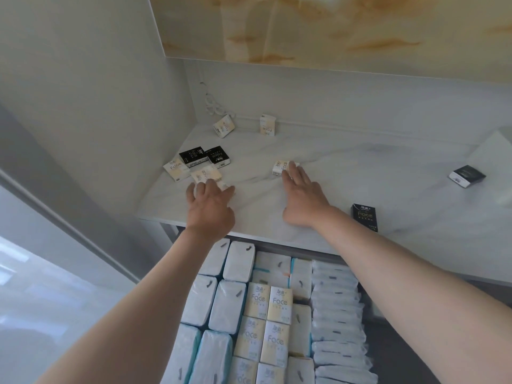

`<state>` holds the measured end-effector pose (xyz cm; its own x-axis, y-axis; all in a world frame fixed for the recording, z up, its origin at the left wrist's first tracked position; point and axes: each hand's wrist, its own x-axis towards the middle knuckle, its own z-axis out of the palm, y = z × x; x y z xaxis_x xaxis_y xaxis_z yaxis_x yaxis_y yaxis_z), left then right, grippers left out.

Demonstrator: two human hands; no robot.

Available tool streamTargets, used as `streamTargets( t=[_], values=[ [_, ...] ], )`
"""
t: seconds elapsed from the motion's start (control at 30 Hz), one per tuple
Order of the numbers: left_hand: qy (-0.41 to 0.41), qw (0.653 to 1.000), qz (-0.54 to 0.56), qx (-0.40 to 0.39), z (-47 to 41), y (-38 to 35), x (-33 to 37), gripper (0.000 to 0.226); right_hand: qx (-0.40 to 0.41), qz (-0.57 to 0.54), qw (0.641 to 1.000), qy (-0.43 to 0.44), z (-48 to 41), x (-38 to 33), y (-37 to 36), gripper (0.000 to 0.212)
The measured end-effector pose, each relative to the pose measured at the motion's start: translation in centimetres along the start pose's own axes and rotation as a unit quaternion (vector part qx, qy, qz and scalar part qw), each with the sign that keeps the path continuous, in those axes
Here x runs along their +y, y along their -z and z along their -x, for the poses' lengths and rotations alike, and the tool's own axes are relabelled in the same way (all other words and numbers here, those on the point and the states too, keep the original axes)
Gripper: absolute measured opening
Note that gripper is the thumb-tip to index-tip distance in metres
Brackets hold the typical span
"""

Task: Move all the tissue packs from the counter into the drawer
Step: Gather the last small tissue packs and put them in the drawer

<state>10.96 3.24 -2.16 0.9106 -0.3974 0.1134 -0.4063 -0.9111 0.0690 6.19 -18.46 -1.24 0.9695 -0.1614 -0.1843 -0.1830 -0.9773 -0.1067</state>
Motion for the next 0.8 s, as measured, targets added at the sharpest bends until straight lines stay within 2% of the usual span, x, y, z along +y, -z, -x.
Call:
streamTargets(
  t=[0.1,0.2,0.3,0.4,0.47,0.6,0.7,0.8],
  values=[
    [-0.039,0.995,0.087,-0.022,-0.3,0.1,1.3,0.044,-0.014,0.002,1.0,0.0,-0.9,0.6,-0.2,0.093],
    [-0.04,0.982,0.183,-0.016,-0.2,-0.1,1.6,0.025,0.048,0.043,0.998,0.014,-0.9,1.0,-0.2,0.089],
    [-0.045,0.976,0.211,-0.029,0.0,-0.2,1.7,0.045,0.116,0.085,0.989,0.048,-0.5,0.9,-0.3,0.077],
    [-0.061,0.974,0.205,-0.072,0.3,0.0,1.8,0.061,0.102,-0.019,0.993,0.061,0.4,0.9,-0.8,0.065],
    [-0.08,0.977,0.186,-0.074,0.6,0.0,1.8,0.063,0.065,-0.058,0.994,0.063,1.3,0.6,-0.8,0.064],
    [-0.096,0.98,0.158,-0.073,1.6,0.5,2.0,0.063,0.057,-0.015,0.995,0.083,3.4,-0.1,-0.8,0.062],
    [-0.09,0.977,0.177,-0.07,3.0,0.6,2.3,0.066,0.041,-0.031,0.994,0.097,5.2,-0.1,-1.2,0.062],
    [-0.107,0.97,0.207,-0.064,4.5,0.7,2.7,0.065,0.041,-0.079,0.989,0.118,6.5,0.1,-1.3,0.048]
  ],
)
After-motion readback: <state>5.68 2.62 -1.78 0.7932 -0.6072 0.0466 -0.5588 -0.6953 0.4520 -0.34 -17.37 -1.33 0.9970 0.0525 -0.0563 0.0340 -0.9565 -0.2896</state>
